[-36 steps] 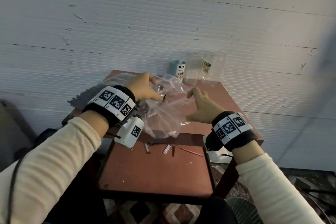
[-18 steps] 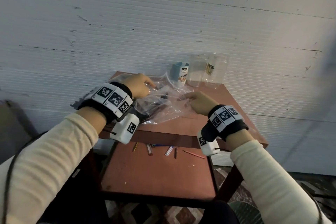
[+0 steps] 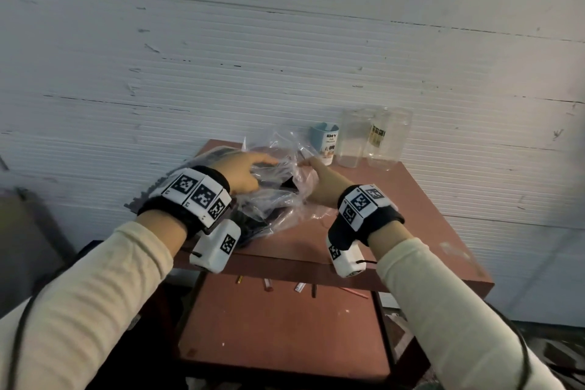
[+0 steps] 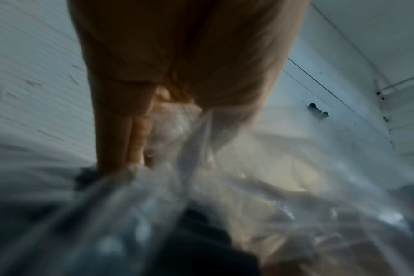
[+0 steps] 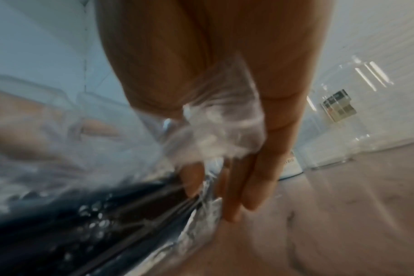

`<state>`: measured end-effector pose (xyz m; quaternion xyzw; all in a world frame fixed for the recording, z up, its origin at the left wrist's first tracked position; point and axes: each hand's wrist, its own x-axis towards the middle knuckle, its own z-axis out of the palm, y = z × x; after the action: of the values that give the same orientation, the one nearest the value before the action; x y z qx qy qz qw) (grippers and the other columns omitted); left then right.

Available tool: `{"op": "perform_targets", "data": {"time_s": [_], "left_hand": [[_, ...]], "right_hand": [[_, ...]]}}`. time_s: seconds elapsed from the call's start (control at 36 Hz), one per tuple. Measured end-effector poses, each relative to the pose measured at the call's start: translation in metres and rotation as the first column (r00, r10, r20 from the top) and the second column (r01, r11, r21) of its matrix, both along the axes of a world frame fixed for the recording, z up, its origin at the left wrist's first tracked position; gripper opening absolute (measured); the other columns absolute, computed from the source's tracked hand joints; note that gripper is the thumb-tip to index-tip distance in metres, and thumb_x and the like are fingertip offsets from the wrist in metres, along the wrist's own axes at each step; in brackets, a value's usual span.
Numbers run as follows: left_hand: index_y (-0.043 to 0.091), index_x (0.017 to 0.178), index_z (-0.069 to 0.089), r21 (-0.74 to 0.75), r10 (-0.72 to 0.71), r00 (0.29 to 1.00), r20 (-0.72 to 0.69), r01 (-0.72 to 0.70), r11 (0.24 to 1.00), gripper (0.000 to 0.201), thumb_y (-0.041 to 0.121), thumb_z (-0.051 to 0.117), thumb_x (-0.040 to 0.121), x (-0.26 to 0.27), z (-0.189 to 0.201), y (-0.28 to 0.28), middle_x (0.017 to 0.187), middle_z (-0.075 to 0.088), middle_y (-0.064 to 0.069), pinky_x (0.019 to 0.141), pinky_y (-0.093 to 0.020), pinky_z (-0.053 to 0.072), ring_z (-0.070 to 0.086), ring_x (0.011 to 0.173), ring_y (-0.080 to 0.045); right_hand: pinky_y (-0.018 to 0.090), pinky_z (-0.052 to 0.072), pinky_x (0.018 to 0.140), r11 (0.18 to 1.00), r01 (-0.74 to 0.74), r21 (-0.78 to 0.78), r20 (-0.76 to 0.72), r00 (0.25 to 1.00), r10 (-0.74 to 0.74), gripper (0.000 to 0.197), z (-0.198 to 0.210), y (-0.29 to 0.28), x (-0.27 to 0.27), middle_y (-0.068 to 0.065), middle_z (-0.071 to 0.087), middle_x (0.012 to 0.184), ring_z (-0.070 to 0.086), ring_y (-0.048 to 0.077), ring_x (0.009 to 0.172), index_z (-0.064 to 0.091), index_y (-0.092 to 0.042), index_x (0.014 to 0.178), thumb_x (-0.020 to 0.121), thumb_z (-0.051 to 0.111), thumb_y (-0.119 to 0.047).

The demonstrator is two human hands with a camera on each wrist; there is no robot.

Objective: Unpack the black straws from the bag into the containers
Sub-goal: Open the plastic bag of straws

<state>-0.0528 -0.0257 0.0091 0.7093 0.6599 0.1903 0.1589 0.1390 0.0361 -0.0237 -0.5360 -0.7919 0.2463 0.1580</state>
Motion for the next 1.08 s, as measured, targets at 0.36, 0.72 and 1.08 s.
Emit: {"op": "perform_targets", "data": {"time_s": [0.36, 0.72, 1.08], "left_hand": [[0.067, 0.110, 0.055, 0.172, 0.009, 0.990, 0.141, -0.034, 0.984, 0.060, 0.010, 0.046, 0.093, -0.031, -0.008, 0.025, 0.143, 0.053, 0.001, 0.051, -0.031, 0.052, 0.061, 0.056, -0.021], [0.041, 0.139, 0.048, 0.437, -0.352, 0.738, 0.576, 0.086, 0.895, 0.052, 0.006, 0.048, 0.100, 0.011, 0.042, 0.003, 0.148, 0.039, 0.017, 0.098, -0.018, 0.048, 0.053, 0.108, 0.016], [0.062, 0.128, 0.046, 0.272, -0.217, 0.719, 0.660, 0.041, 0.961, 0.060, 0.069, 0.066, 0.072, -0.011, 0.004, -0.007, 0.113, 0.071, 0.005, 0.101, -0.058, 0.044, 0.065, 0.113, -0.018]], "right_hand": [[0.022, 0.042, 0.049, 0.988, -0.092, -0.122, 0.018, 0.995, 0.094, 0.104, 0.010, 0.001, -0.001, 0.009, 0.058, 0.074, 0.046, 0.013, 0.050, -0.033, -0.030, 0.144, 0.089, 0.050, 0.003], [0.018, 0.051, 0.078, 0.871, -0.167, 0.463, -0.358, 0.863, 0.356, 0.116, 0.084, -0.007, 0.038, -0.025, -0.011, 0.151, 0.009, 0.031, 0.146, -0.017, -0.031, 0.150, 0.070, 0.044, 0.027], [0.046, 0.031, 0.115, 0.892, -0.149, 0.426, -0.441, 0.827, 0.349, 0.099, 0.069, -0.034, 0.046, -0.036, 0.016, 0.150, 0.018, 0.010, 0.146, 0.020, -0.039, 0.148, 0.073, 0.036, 0.023]]}}
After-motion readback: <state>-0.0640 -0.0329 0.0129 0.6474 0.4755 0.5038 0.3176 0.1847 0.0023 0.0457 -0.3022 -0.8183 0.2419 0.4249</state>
